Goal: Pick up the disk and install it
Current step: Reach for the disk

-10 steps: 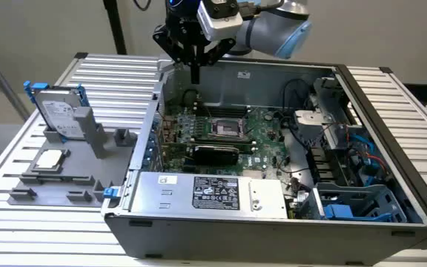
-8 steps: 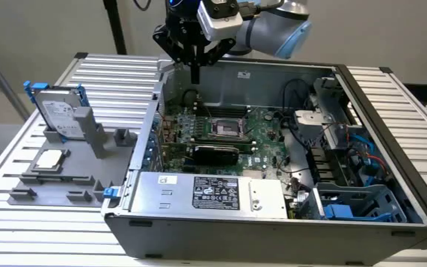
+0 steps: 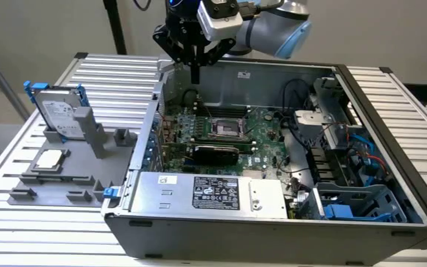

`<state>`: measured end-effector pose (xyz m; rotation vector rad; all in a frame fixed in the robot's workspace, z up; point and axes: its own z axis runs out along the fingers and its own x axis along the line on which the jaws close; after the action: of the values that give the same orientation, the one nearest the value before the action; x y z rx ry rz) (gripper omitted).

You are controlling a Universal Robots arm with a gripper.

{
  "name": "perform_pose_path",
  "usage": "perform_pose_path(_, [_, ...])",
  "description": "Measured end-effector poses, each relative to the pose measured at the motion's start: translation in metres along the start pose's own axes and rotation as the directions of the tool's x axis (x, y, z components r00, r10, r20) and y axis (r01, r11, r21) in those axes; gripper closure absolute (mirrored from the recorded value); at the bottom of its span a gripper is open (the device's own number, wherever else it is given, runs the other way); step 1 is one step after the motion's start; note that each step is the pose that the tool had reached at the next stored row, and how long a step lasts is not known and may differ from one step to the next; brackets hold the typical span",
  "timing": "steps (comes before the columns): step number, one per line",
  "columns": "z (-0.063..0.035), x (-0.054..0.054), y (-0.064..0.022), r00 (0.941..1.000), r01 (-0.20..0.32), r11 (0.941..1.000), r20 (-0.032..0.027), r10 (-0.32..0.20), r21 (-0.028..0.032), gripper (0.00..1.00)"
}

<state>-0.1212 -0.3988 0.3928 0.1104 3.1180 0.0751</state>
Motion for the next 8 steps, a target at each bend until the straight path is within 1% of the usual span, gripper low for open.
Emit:
perform_pose_path(6, [-0.0003, 0.0010, -0.0001, 1.0000, 0.000, 1.0000, -0.0003, 0.000, 0.0000, 0.89])
perform_pose_path(8, [-0.0003, 0.0085, -0.0006, 1.0000, 0.000, 1.0000, -0.0002, 0.000, -0.0012, 0.89])
